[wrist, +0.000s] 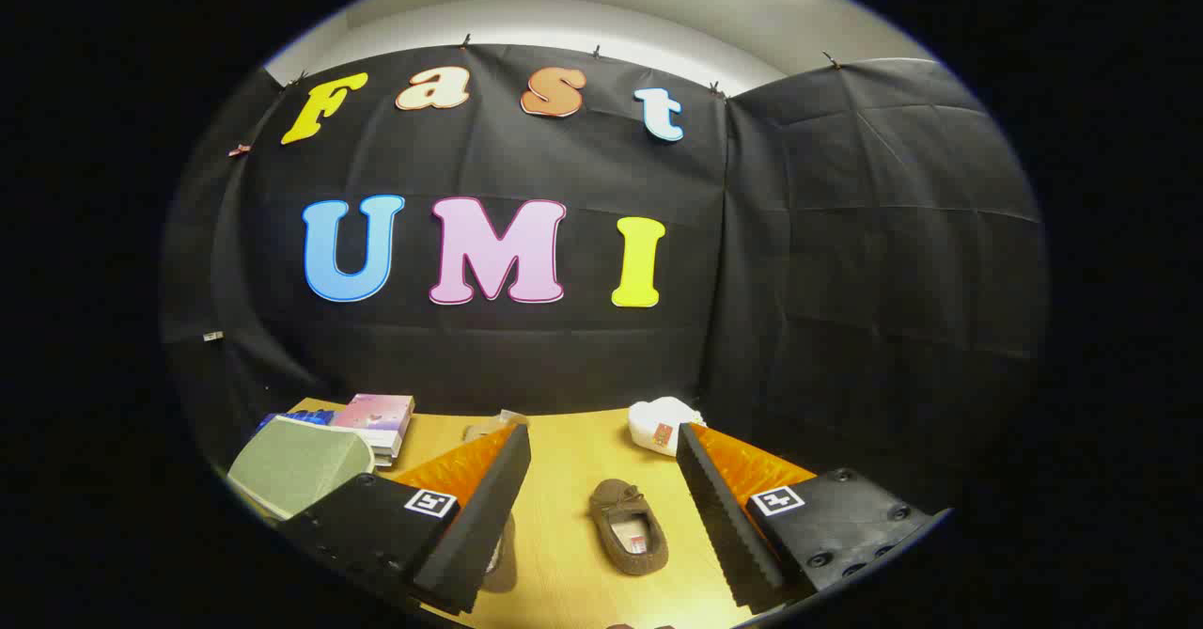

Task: Open the storage box then place both shoes into the box .Put the left shoe in first, then the right shoe, with the right side of both shoes facing outward in a uniform manner.

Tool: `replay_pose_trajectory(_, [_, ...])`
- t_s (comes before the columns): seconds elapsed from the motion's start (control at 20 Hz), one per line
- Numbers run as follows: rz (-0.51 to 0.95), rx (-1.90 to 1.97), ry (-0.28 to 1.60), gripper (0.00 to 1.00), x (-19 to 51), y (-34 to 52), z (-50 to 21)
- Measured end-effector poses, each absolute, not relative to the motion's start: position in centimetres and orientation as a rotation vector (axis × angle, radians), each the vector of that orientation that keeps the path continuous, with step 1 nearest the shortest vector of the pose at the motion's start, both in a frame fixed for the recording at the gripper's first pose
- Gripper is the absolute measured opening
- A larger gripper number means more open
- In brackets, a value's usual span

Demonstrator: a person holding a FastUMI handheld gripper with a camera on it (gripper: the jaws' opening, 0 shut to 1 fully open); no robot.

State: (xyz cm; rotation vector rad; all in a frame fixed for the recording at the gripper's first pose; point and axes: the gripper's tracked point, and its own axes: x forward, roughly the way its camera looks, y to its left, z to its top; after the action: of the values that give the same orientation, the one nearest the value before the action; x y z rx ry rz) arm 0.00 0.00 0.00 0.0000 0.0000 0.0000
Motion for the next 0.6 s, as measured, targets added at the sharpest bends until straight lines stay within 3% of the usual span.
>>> replay_pose_trajectory(0.6, [0.083, -0.008, 0.011, 0.97, 0.4, 3.8, 0.2])
